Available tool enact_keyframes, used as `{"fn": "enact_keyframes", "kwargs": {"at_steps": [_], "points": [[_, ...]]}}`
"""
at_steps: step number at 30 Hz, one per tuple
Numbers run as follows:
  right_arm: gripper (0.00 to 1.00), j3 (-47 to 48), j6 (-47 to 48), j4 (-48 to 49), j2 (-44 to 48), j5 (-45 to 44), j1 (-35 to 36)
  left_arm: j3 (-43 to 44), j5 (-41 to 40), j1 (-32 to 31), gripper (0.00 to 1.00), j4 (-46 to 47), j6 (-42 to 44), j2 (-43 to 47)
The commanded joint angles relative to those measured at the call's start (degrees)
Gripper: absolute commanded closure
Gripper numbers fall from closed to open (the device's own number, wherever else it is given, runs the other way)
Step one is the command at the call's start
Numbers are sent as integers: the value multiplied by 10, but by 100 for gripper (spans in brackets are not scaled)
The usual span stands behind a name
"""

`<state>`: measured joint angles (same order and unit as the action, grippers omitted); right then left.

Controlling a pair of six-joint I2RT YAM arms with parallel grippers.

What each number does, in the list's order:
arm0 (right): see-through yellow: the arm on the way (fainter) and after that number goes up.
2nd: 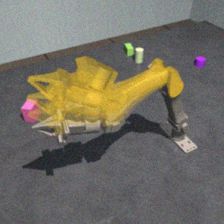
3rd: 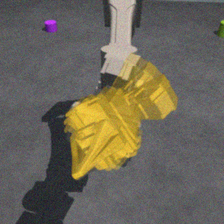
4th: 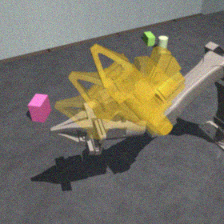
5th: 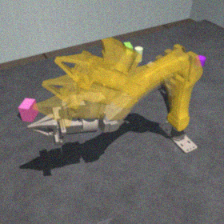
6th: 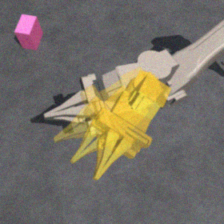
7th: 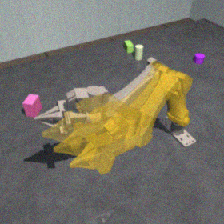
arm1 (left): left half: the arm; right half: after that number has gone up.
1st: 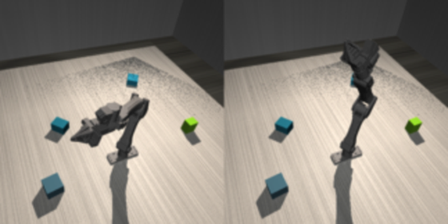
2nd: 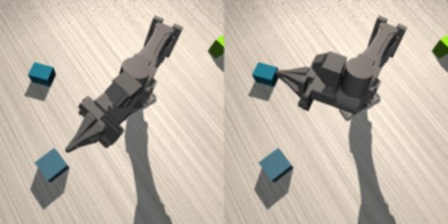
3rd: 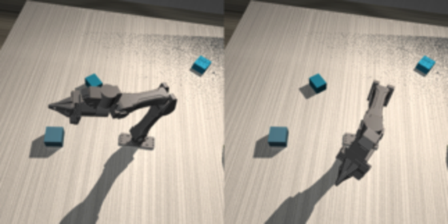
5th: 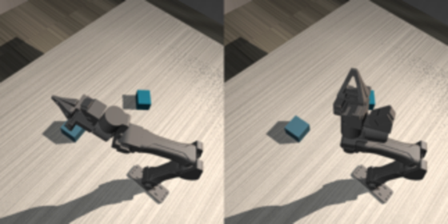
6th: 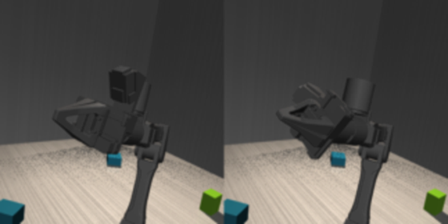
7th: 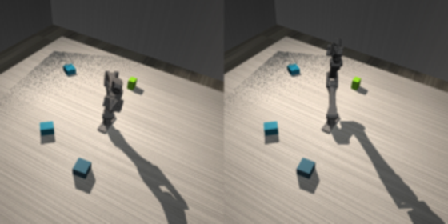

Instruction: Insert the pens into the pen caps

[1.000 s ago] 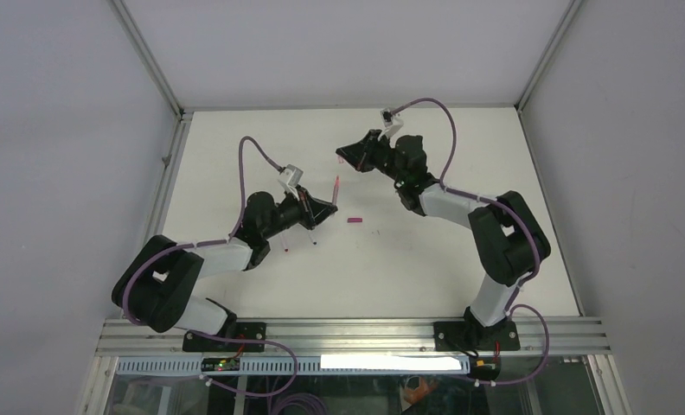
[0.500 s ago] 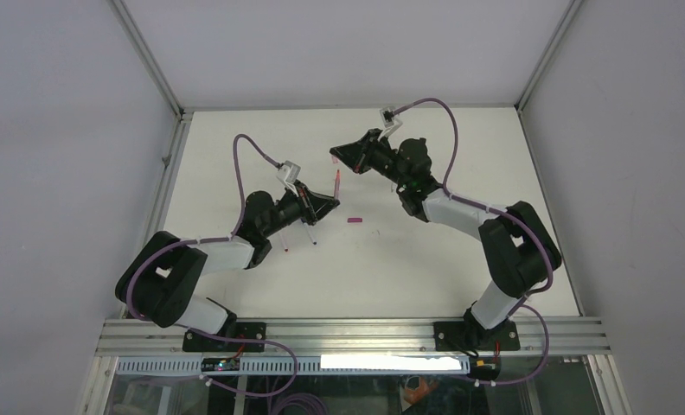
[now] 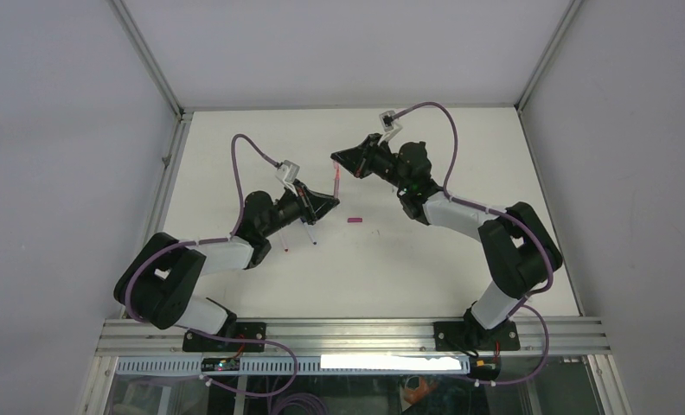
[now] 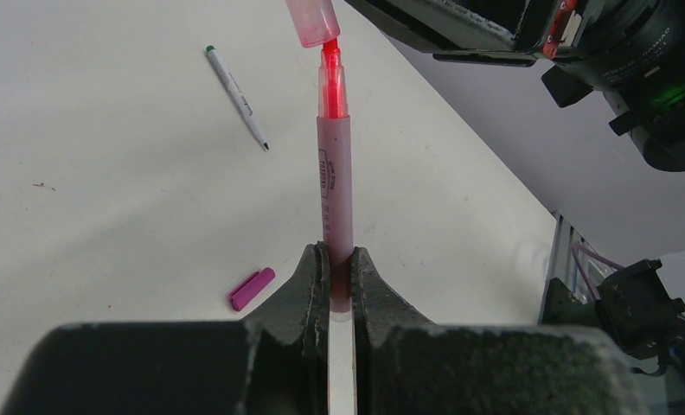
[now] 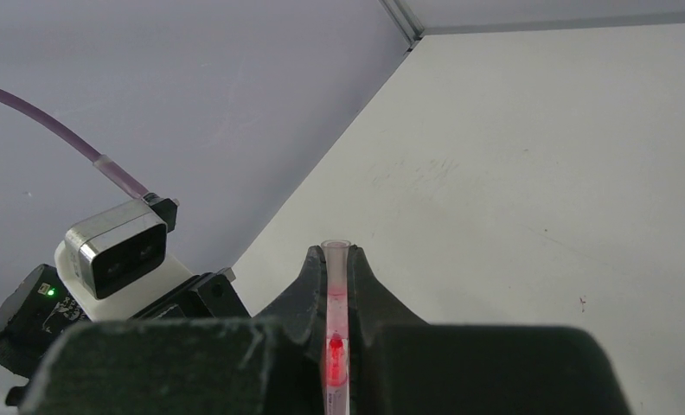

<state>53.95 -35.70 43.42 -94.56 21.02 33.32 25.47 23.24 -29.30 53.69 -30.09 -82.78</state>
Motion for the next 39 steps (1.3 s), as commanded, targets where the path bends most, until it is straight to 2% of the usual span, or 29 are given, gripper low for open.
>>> {"fn": "enact_keyframes", "kwargs": {"at_steps": [1,27,39], "points": [[100,-3,16,20,26,-3,4,2,-3,-4,100,51,8,21],[100,-27,7,38,53,5,7,-3,-16,-4,100,53,5,29],[100,-74,10,69,71,-9,26,30,-7,-4,100,42,-43,49]]}}
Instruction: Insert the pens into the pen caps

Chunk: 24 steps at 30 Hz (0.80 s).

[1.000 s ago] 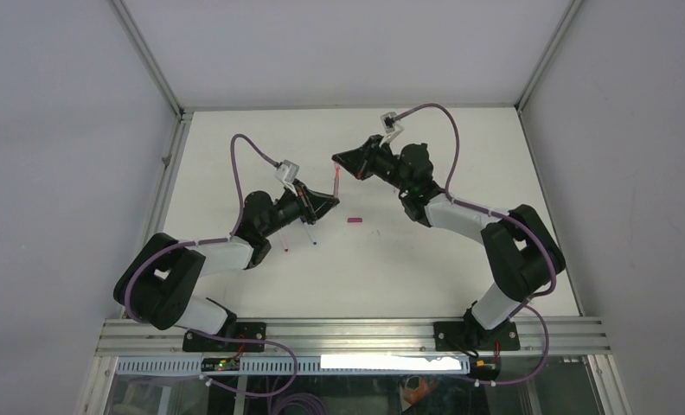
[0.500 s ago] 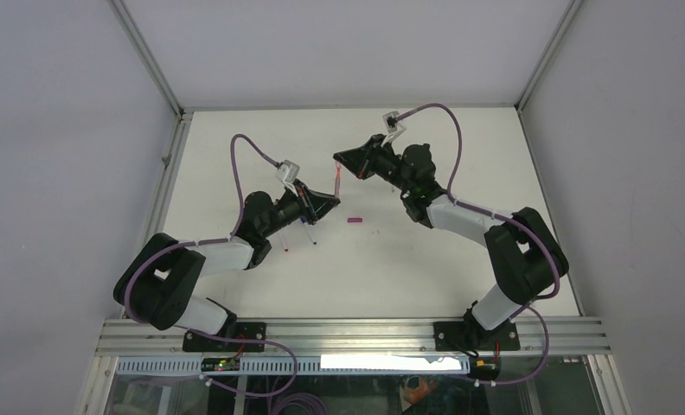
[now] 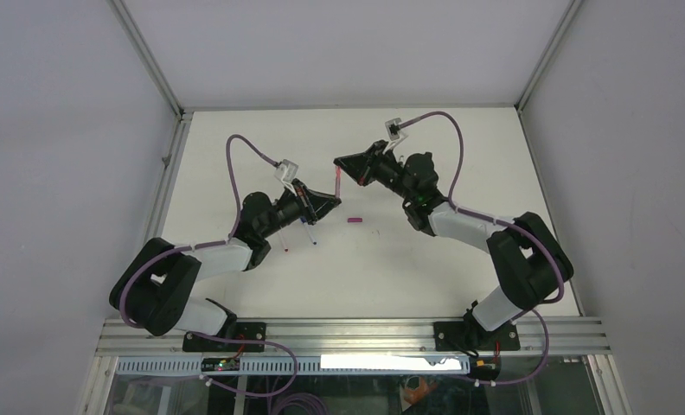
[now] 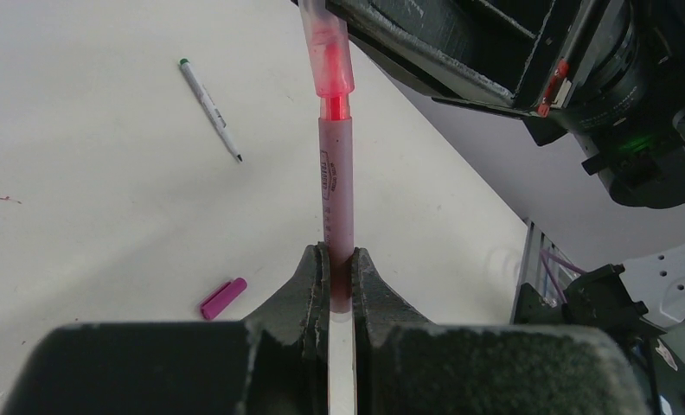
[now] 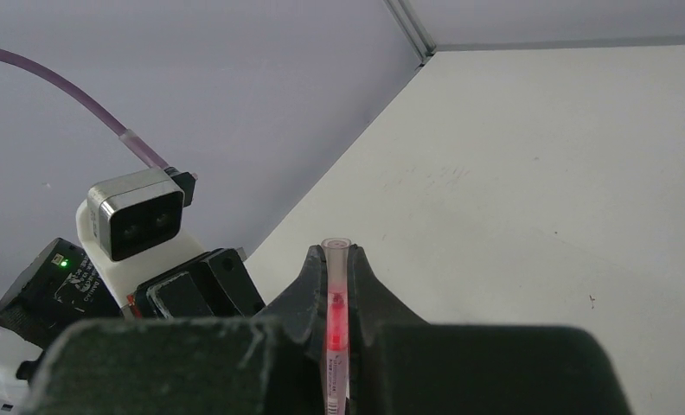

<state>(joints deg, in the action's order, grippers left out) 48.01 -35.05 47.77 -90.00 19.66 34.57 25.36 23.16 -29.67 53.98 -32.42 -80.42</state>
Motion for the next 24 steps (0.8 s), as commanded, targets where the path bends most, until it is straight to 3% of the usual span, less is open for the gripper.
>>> {"fn": "enact_keyframes", "kwargs": {"at_steps": [1,9,16,24], "points": [[100,-19,6,30,27,0,16,34,-6,0,100,37,-27,26],[100,-52,35,69,49,-43,32,77,-2,1,100,15,-103,48],[100,-69,69,45,74,-63,49,165,-26,6,100,-146,-78,90],[100,-99,94,14,86,-71,69,209,0,21,100,-184,-41,82]]}}
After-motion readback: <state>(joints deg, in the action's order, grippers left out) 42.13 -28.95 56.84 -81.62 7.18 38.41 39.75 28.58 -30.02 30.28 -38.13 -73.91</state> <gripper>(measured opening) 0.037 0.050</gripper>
